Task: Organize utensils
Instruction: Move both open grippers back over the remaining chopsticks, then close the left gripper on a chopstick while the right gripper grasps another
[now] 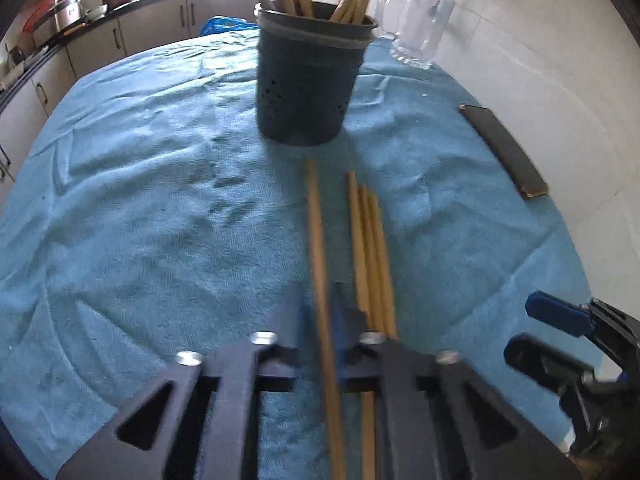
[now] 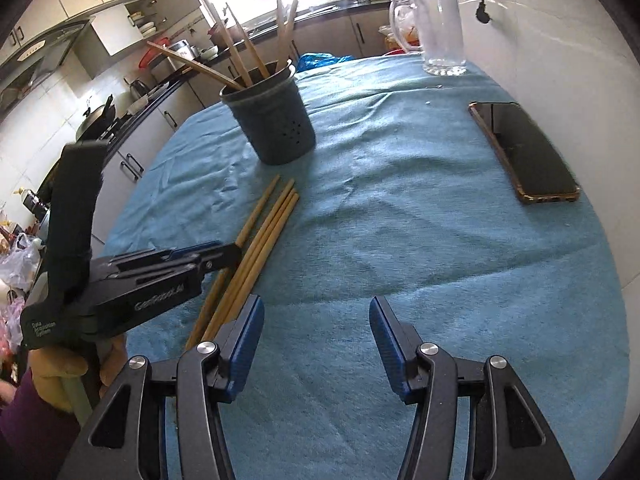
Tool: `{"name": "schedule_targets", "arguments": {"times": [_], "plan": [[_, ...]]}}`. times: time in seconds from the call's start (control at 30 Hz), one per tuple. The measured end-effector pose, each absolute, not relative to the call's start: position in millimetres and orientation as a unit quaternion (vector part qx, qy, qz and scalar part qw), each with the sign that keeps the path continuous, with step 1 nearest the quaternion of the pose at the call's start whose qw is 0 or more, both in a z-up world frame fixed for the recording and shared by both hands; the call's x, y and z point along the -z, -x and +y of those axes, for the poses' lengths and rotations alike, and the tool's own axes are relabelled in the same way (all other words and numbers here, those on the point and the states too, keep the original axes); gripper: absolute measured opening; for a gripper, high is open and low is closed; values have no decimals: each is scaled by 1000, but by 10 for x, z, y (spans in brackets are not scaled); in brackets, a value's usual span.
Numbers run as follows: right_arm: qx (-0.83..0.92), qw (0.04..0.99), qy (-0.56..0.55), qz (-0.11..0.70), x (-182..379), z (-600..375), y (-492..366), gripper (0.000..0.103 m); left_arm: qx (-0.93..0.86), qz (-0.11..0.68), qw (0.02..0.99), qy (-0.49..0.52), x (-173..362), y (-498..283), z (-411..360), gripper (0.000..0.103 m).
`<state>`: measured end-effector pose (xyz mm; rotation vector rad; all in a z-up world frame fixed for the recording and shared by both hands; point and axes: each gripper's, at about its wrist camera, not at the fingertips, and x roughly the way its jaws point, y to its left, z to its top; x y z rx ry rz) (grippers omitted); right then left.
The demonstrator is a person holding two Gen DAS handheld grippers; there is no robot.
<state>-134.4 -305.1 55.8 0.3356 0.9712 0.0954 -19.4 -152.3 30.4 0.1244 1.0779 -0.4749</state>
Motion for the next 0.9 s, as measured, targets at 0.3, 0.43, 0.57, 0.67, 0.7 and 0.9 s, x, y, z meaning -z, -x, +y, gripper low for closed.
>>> {"name": "schedule_targets", "arguments": {"times": [0.3, 0.43, 0.57, 0.67, 0.7, 0.9], "plan": [[-98, 857, -127, 489, -382, -2613, 1111, 48, 202, 539, 818, -1, -319, 306, -1017, 6], [-98, 855, -91, 501, -300, -2384, 1015, 38, 203, 545, 813, 30, -309, 402, -847, 6], [-74, 858, -60, 504, -319, -2295, 987, 37, 208, 541, 813, 46, -300, 424, -793, 6], [-66, 858, -48, 507, -327, -2256, 1003, 36, 210, 537, 816, 46, -316, 424, -798, 6], [-62, 858, -40, 509, -340, -2227, 1016, 34, 211, 536, 816, 47, -322, 422, -796, 6], [-62, 850, -45, 521, -364, -2161, 1105, 26, 218, 537, 812, 73, -340, 400, -738, 6]]}}
